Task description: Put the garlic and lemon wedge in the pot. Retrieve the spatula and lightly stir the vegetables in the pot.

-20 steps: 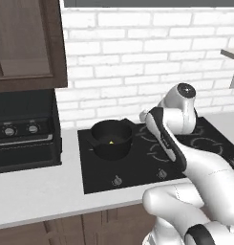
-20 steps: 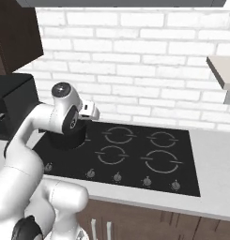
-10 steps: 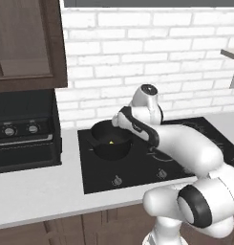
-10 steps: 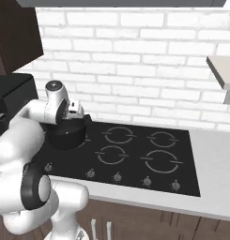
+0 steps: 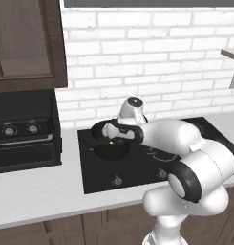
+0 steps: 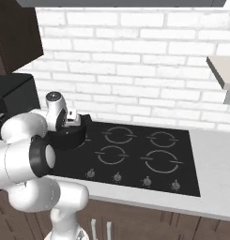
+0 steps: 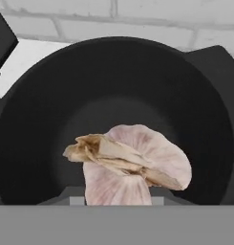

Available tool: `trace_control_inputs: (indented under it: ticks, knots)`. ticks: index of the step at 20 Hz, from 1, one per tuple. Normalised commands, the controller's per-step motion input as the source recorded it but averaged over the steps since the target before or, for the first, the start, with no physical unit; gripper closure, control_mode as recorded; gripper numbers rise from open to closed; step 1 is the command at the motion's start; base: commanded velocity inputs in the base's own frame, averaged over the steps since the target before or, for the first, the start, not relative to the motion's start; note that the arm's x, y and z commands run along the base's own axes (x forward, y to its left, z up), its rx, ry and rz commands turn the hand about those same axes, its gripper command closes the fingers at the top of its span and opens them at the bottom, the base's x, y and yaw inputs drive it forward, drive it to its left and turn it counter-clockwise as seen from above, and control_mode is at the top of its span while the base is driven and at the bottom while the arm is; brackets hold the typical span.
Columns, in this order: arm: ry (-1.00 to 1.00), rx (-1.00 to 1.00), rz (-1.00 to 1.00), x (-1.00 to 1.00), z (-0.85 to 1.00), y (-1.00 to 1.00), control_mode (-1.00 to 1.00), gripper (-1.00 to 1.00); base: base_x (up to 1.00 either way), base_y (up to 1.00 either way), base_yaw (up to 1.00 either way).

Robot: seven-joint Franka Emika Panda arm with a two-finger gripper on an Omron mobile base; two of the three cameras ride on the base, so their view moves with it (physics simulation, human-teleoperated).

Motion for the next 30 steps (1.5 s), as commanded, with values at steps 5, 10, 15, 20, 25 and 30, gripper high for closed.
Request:
trace_control_inputs:
  ticks: [5,10,15,20,25,30]
  knots:
    - [0.0,0.0,0.0,0.18,-0.44,0.17,-1.0,-1.0,0.0,0.0,0.0]
    - [0.0,0.0,0.0,0.12,-0.01,0.02,-1.0,-1.0,0.0,0.0,0.0]
    - [0.0,0.0,-0.01,0.0,0.32,0.0,-1.0,-1.0,0.0,0.0,0.0]
    - [0.0,0.0,-0.02,0.0,0.52,0.0,-1.0,-1.0,0.0,0.0,0.0]
    - [0.0,0.0,-0.01,0.31,0.13,0.01,-1.0,-1.0,0.0,0.0,0.0]
    - [0.0,-0.06,0.04,0.62,-0.25,0.25,-1.0,-1.0,0.0,0.0,0.0]
